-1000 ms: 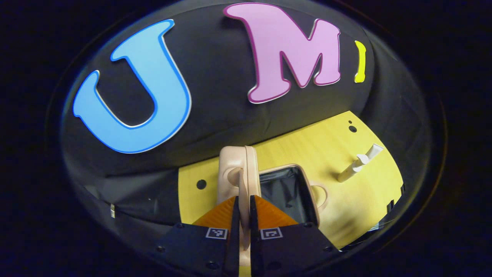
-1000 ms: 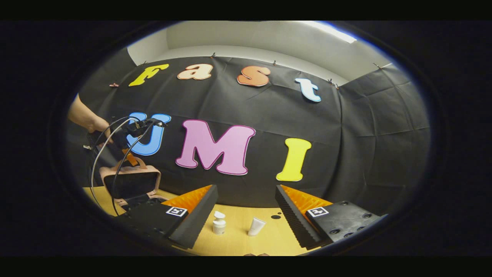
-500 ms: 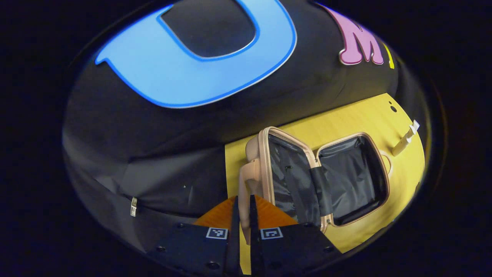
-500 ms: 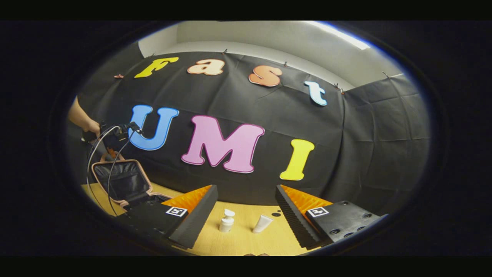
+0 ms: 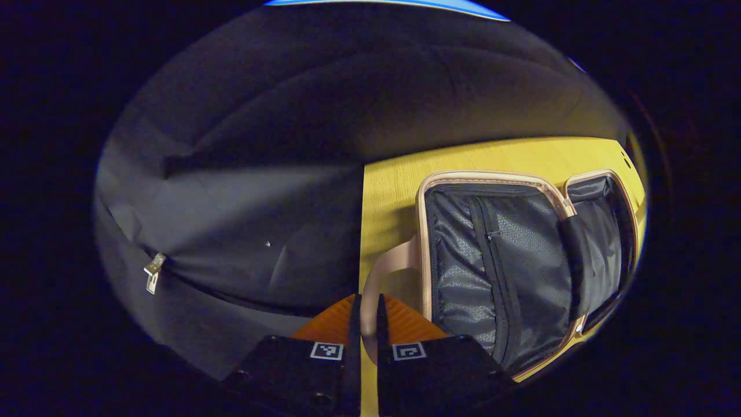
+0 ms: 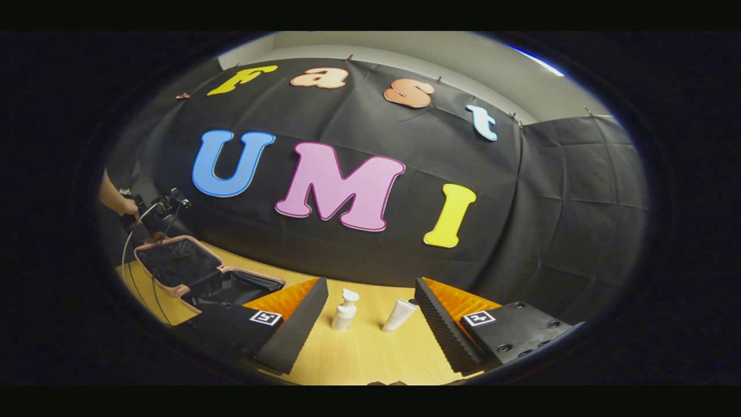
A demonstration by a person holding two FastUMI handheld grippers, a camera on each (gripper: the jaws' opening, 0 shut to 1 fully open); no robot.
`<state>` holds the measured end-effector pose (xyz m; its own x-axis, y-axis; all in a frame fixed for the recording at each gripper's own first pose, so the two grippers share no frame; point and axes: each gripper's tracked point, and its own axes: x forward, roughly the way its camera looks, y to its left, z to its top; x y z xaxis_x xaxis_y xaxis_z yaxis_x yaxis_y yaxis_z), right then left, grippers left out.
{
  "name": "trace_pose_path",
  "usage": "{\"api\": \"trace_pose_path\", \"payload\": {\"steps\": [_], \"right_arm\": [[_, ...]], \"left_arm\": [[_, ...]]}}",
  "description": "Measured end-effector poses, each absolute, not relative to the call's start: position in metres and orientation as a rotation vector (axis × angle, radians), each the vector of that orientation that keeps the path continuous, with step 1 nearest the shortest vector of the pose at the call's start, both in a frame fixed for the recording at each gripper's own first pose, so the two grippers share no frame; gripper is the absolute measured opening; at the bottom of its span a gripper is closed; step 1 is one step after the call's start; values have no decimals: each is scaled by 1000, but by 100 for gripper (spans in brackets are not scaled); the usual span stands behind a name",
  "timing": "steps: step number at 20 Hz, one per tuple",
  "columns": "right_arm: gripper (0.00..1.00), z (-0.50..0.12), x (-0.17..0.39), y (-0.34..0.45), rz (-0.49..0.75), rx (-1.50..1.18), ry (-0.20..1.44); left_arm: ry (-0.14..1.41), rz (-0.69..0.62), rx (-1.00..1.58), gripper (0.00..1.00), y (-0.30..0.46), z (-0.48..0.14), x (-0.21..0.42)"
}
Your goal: First open the suitcase, pack the skin care products into it, and then close the suitcase.
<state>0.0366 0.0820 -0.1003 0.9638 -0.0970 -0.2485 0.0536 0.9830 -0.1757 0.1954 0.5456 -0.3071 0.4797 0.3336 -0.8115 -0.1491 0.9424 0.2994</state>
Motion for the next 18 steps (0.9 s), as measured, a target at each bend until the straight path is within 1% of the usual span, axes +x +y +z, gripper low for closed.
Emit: {"api": "trace_pose_path", "payload": {"steps": [2,3,4,5,6,8,10,13,15,17,18], "right_arm": [[96,-103,31,79,-89,-176,268],[99,-104,28,79,-95,-180,273],[97,-105,26,80,-95,-188,276],[97,-107,24,81,-95,-198,279],[97,-107,22,83,-90,-205,276],[97,-104,20,86,-85,-208,263],[97,-101,21,89,-84,-189,256],[97,-86,19,91,-83,-186,220],[96,-77,19,86,-91,-181,199],[97,-67,19,77,-107,-179,171],[97,-64,20,71,-120,-185,160]], "left_arm": [[1041,311,158,17,548,-330,192],[1038,320,144,17,546,-336,192],[1030,326,135,17,545,-341,193],[1031,332,136,22,547,-345,190],[1035,342,145,18,549,-347,189],[1017,364,163,19,555,-348,187],[978,397,156,26,558,-335,181],[867,430,162,85,565,-299,178],[744,451,188,99,561,-250,176],[590,464,195,98,545,-195,174],[510,449,184,98,527,-169,172]]}}
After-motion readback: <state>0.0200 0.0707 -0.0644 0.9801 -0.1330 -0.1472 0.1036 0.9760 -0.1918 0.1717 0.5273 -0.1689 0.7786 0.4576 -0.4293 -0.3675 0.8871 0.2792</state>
